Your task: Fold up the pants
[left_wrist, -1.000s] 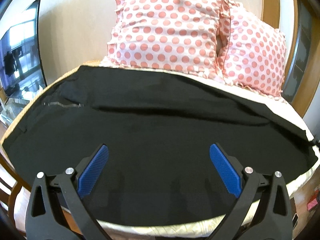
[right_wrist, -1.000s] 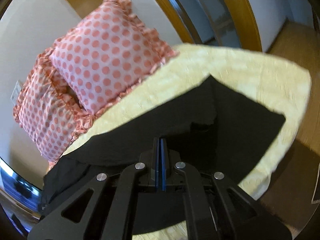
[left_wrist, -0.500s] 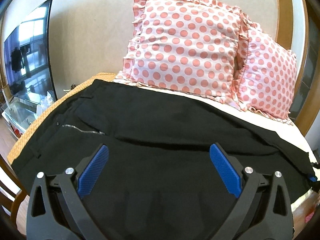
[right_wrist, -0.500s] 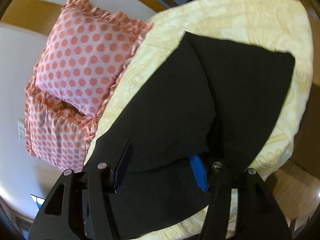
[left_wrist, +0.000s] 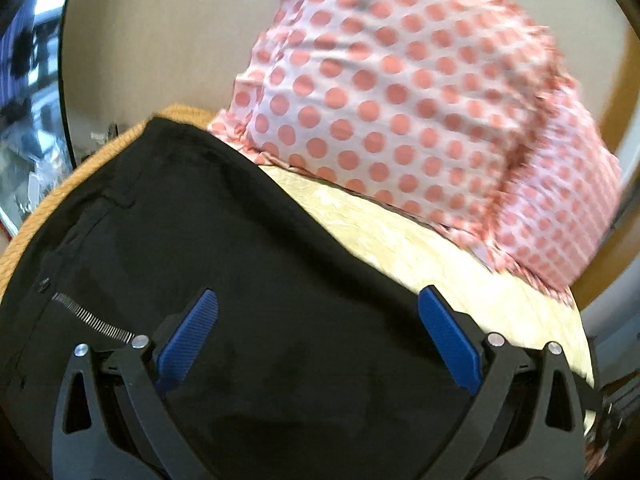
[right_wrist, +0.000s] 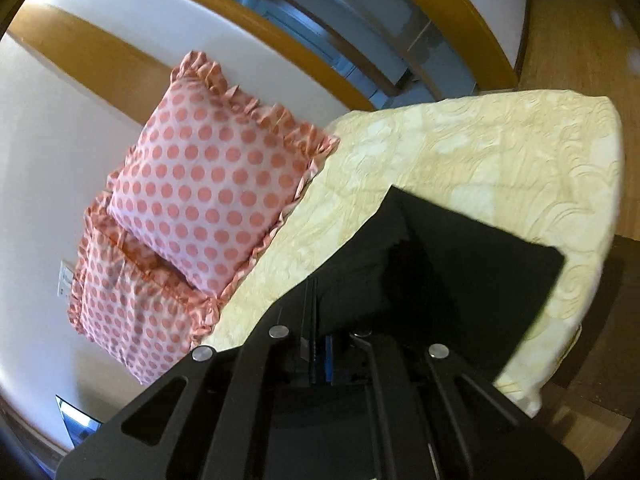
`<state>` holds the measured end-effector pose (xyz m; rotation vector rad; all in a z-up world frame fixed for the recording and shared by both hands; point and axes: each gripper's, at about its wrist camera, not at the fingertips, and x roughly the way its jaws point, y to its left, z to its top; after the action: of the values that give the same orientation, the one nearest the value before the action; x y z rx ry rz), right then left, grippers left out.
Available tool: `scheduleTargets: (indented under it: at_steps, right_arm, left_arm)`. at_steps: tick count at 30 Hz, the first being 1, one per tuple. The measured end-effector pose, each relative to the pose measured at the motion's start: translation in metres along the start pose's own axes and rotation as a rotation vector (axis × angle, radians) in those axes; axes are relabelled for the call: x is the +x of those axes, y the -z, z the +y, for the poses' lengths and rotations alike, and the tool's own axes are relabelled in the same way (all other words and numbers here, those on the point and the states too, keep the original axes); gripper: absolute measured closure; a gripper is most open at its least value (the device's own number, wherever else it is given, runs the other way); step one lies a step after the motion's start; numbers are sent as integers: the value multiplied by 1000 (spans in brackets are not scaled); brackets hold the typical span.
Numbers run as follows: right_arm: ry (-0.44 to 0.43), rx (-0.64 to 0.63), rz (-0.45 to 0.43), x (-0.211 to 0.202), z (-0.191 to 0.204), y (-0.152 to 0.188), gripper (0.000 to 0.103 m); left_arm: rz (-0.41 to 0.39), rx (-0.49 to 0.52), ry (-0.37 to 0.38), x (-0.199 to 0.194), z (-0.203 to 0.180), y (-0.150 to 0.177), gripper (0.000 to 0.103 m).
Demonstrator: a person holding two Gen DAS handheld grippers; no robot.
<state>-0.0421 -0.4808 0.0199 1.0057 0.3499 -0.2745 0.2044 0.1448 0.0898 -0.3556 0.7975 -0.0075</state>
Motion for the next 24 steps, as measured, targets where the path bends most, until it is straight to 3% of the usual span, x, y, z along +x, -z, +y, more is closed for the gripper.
scheduleTargets:
  at_steps: [3, 7, 9, 11, 12, 13, 16, 19, 21, 24]
  right_arm:
    - [7, 13, 14, 2, -6, 1, 100]
    - [13, 26, 25, 5, -11, 3, 100]
    - [18, 13, 28, 6, -9, 3, 100]
    - [17, 1, 29, 6, -7, 2, 100]
    - [15, -7, 29, 7, -6, 0, 100]
    - [16, -20, 26, 8, -3, -3, 100]
    - [3, -58, 2, 11, 8, -14, 100]
    - [-31, -81, -36, 5, 15, -23, 100]
    - [-11, -96, -51, 3, 14, -25, 100]
    - [39, -58, -19, 11, -5, -23, 100]
  left_arm:
    - [106, -131, -17, 49, 10, -31, 16]
    - [152, -165, -130, 94, 14, -57, 27]
    - [159, -182, -204, 110, 20, -66, 41]
    - [184, -251, -201, 115, 36, -66, 85]
    - [185, -289, -177, 111, 44, -63, 88]
    - [170, -309, -149, 103, 49, -60, 89]
    - [70, -239, -132, 48, 50, -49, 91]
    - [-80, -192, -90, -43, 54, -16, 90]
    - [-146, -212, -76, -97, 68, 27, 87]
    - [-145, -271, -95, -136, 95, 102, 86]
